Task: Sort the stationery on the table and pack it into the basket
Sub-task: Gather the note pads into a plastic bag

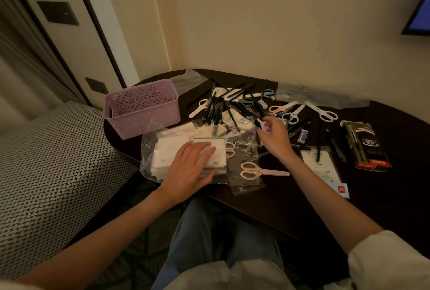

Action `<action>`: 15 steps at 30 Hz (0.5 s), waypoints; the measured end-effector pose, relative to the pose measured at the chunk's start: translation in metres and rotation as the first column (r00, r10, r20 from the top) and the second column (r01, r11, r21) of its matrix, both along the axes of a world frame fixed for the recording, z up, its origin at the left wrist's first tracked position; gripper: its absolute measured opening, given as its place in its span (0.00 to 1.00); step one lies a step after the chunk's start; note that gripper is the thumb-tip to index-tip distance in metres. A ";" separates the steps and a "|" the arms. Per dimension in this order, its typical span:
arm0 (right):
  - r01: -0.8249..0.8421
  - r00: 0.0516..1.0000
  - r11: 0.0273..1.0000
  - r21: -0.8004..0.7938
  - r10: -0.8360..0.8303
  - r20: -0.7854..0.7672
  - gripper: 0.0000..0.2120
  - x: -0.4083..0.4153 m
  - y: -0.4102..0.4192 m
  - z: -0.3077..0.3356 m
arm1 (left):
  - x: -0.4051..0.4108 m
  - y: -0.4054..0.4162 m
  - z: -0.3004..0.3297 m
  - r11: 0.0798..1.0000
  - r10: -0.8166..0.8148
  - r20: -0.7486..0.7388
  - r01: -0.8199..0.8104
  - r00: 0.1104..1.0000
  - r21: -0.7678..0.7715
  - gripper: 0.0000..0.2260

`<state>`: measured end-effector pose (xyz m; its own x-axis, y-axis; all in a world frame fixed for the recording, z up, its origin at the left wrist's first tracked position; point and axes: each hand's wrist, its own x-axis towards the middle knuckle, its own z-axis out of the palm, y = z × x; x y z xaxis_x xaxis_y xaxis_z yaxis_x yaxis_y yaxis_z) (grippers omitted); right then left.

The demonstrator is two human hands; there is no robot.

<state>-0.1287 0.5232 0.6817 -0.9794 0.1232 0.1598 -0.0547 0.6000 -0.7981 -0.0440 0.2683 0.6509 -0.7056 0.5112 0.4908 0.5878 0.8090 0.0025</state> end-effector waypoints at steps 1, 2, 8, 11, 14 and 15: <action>-0.016 0.999 1.000 0.012 0.016 0.038 0.25 -0.002 0.001 0.001 | 0.005 0.004 -0.002 0.999 -0.045 -0.033 0.045 0.998 0.013 0.23; -0.043 0.996 0.999 0.001 0.043 0.081 0.29 -0.003 0.001 0.003 | 0.008 0.006 -0.002 0.997 -0.075 -0.043 0.076 0.996 0.023 0.22; -0.037 0.966 0.979 -0.201 0.086 0.244 0.28 -0.017 -0.011 0.010 | -0.022 -0.017 0.038 0.867 0.313 0.065 -0.313 0.948 0.388 0.18; 0.009 0.951 0.941 -0.339 0.097 0.294 0.23 -0.023 -0.016 0.007 | -0.073 -0.067 0.047 0.726 0.525 0.302 -0.603 0.796 0.330 0.15; 0.003 0.941 0.888 -0.460 0.153 0.302 0.14 -0.022 -0.022 0.008 | -0.095 -0.098 0.048 0.693 0.561 0.416 -0.681 0.716 0.237 0.09; 0.012 0.936 0.869 -0.495 0.164 0.311 0.13 -0.021 -0.024 0.008 | -0.094 -0.100 0.048 0.669 0.575 0.429 -0.702 0.696 0.243 0.10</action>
<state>-0.1499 0.4989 0.6899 -0.9715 0.0207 -0.2361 0.2367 0.1393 -0.9615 -0.1381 0.1683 0.6988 -0.9225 -0.2951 0.2490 -0.1592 0.8782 0.4510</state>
